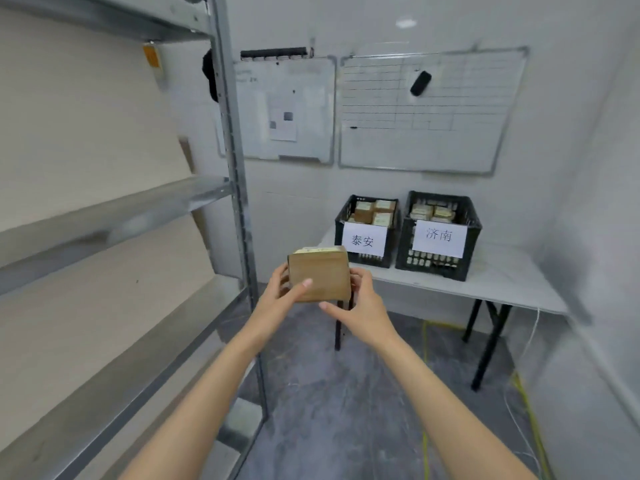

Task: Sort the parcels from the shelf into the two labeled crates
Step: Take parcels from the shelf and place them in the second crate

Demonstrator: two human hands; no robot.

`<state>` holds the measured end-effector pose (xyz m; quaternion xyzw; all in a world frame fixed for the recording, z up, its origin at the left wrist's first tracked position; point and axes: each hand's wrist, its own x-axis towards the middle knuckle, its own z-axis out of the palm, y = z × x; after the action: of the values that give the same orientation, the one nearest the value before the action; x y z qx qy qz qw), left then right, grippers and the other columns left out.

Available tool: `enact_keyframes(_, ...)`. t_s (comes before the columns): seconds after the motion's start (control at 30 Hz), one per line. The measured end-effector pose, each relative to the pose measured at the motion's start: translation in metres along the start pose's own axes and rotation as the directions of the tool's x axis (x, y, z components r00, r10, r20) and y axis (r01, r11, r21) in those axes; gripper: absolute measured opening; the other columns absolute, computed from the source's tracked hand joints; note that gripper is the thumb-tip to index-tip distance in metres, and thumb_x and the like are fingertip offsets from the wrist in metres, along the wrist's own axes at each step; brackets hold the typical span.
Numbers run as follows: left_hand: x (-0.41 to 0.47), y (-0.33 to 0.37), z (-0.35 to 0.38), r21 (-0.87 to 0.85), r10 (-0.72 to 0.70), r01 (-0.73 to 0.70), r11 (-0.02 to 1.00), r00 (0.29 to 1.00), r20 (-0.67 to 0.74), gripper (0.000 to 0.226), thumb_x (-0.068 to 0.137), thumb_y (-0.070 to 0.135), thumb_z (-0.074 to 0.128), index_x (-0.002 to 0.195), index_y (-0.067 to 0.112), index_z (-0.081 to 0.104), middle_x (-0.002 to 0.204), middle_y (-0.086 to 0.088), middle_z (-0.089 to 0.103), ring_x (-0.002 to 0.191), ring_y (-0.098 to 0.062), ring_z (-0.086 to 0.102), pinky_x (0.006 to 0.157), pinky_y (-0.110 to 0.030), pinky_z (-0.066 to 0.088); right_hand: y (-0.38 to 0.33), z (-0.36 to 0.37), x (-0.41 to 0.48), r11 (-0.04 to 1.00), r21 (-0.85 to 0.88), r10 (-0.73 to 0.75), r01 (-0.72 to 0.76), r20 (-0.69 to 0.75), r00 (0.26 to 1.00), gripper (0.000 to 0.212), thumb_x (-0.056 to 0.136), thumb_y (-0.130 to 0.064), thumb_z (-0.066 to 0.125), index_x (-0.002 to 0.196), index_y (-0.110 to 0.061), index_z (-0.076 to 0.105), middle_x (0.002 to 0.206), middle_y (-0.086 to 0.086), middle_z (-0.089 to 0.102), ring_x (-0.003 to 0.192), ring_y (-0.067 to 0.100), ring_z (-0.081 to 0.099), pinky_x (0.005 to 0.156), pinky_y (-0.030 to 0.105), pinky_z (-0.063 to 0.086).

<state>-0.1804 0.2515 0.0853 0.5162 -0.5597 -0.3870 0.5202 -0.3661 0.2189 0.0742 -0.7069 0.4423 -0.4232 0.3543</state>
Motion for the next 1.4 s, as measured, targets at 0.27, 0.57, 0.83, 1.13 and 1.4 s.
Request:
enact_keyframes(0.27,0.155,-0.017,0.074,-0.031,0.074,-0.071,0.997,0.988,0.138,0.070,0.070,0.050,0.078,0.127,0.039,0.038,0.134,0.011,0.051,0.120,-0.015,0.055,0.098,-0.036,0.048,0.065,-0.077,0.103,0.993,-0.054,0.088,-0.101,-0.203,0.975,0.066,0.078,-0.028,0.082,0.122,-0.023,0.033,0.124,-0.008,0.051,0.115,0.011,0.054,0.093,0.024,0.045)
enact_keyframes(0.57,0.290,-0.040,0.148,0.115,0.142,-0.175,0.978,0.957,0.255,0.120,0.063,0.046,0.088,0.152,0.039,0.009,0.142,0.016,0.039,0.128,-0.011,0.044,0.105,-0.037,0.040,0.128,-0.141,0.200,0.990,-0.086,0.080,-0.110,-0.293,0.953,0.114,0.069,-0.028,0.088,0.151,-0.036,0.010,0.133,-0.003,0.047,0.120,0.011,0.050,0.102,0.032,0.044)
enact_keyframes(0.83,0.374,-0.070,0.214,0.170,0.181,-0.241,0.955,0.934,0.308,0.108,0.058,0.052,0.082,0.142,0.060,0.016,0.131,0.021,0.039,0.125,-0.002,0.040,0.100,-0.031,0.040,0.184,-0.192,0.262,0.973,-0.164,0.111,-0.165,-0.295,0.949,0.111,0.071,-0.029,0.087,0.154,-0.031,0.014,0.139,0.005,0.040,0.127,0.017,0.046,0.107,0.044,0.043)
enact_keyframes(1.13,0.489,-0.091,0.289,0.170,0.175,-0.221,0.960,0.953,0.247,0.108,0.068,0.037,0.087,0.151,0.037,0.019,0.135,0.009,0.047,0.126,-0.002,0.042,0.102,-0.042,0.045,0.250,-0.265,0.363,0.968,-0.187,0.119,-0.166,-0.238,0.964,0.110,0.071,-0.032,0.087,0.154,-0.031,0.015,0.137,0.004,0.039,0.117,0.010,0.046,0.105,0.039,0.044)
enact_keyframes(1.4,0.574,-0.090,0.338,0.205,0.243,-0.271,0.941,0.958,0.151,0.095,0.068,0.043,0.085,0.130,0.067,0.017,0.116,0.046,0.046,0.106,0.028,0.043,0.077,0.004,0.036,0.296,-0.320,0.453,0.973,-0.200,0.079,-0.111,-0.164,0.983,0.112,0.070,-0.038,0.087,0.154,-0.030,0.013,0.152,0.002,0.028,0.136,0.015,0.034,0.112,0.041,0.036)
